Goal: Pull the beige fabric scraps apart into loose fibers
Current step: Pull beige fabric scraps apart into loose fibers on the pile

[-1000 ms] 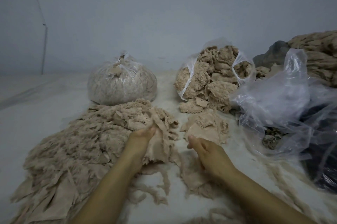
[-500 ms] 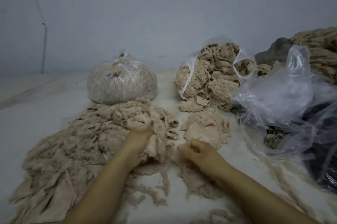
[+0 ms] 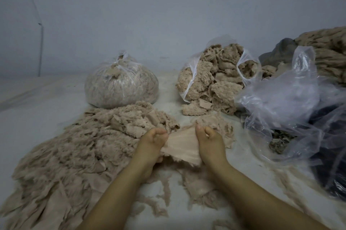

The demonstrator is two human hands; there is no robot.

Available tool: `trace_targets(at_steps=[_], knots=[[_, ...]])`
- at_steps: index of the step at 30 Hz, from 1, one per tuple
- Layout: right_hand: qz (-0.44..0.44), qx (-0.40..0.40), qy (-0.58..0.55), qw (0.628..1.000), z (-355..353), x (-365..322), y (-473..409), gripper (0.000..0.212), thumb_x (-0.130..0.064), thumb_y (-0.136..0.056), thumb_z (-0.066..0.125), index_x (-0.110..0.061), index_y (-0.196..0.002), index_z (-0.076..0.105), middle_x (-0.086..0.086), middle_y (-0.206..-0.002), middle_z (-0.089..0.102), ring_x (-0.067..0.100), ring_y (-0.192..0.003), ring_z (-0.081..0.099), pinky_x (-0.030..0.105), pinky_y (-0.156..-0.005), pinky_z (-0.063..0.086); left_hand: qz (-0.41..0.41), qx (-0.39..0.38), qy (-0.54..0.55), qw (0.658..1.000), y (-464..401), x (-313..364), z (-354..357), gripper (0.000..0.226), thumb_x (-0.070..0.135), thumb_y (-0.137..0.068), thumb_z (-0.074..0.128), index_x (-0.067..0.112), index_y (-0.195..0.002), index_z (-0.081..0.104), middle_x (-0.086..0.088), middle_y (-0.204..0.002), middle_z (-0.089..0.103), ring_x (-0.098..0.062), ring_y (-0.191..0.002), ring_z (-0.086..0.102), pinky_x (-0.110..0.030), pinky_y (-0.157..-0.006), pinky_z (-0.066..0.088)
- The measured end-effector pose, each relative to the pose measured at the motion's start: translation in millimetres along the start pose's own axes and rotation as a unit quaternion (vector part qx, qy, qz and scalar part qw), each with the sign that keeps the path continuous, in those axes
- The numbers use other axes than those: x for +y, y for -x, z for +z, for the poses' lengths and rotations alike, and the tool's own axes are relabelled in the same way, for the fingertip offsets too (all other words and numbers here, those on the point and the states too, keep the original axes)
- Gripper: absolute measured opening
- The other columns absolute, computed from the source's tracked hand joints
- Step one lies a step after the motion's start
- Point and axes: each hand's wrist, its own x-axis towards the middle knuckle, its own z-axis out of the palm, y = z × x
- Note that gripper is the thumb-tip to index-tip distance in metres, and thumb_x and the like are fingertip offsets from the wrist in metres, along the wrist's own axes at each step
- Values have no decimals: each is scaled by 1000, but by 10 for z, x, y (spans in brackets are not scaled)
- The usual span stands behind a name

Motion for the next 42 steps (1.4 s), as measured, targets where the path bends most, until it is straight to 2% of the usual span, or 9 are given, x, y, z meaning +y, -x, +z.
trace_targets(at_steps=[4,12,17,22,26,31,35,39,42], knots=[[-44,41,37,998,-100,43,-163,40,-31,-98,50,-13,-64,40,1,-57,36,12,-53,34,21,-47,26,126,48,-37,990,-62,-17,22,22,21,-92,59,10,-74,56,8,-46,49,-5,-40,38,-17,-39,30],[-2,84,79,993,-184,-13,-692,41,-37,-94,55,-17,-59,51,-2,-56,51,13,-55,44,29,-55,31,71,-15,16,997,-339,24,-3,18,7,-98,47,6,-85,60,-3,-56,54,-8,-40,43,-19,-39,38],[-33,79,322,943,-281,39,-812,30,-34,-95,53,-15,-118,54,11,-122,51,29,-111,48,36,-85,40,182,41,-276,943,-426,-87,-402,10,17,-94,56,14,-100,64,3,-86,62,-10,-76,57,-19,-69,42],[-157,-128,308,930,265,12,-546,32,-14,-93,55,-15,-125,53,6,-116,53,18,-100,53,32,-89,45,177,-125,-492,843,-304,-380,-611,18,20,-89,57,13,-104,65,0,-101,61,-15,-95,56,-24,-81,42],[-135,-187,391,891,601,-5,-561,64,-1,-89,47,-12,-149,24,11,-147,32,33,-124,47,38,-94,42,199,-162,-422,870,-161,-501,-841,25,22,-70,48,1,-78,59,-6,-79,51,-13,-77,48,-24,-71,37],[-86,-187,399,893,709,8,-622,20,-1,-90,41,-14,-78,52,9,-78,55,28,-84,54,28,-54,33,247,-160,-430,853,-41,-538,-1006,18,20,-71,46,3,-67,49,-3,-71,44,-12,-70,37,-23,-65,32],[-109,-196,296,928,729,62,-401,18,-11,-94,49,-11,-75,48,1,-74,53,18,-73,48,27,-58,26,388,-22,-556,735,38,-503,-953,17,19,-68,63,13,-82,71,-6,-86,65,-15,-83,56,-41,-88,48],[-157,-246,292,911,651,192,-119,18,-12,-97,49,-5,-81,52,4,-75,53,18,-71,45,26,-57,26,87,78,-701,703,236,-509,-1096,83,83,-74,32,40,-145,27,-14,-157,14,-41,-142,10,-67,-105,-7],[-158,-262,278,910,623,187,12,19,-13,-99,47,-5,-83,50,6,-77,52,16,-68,43,21,-56,29,-74,38,-627,774,345,-626,-1358,102,95,-60,20,46,-147,-4,-6,-158,-19,-38,-143,-18,-61,-112,3]])
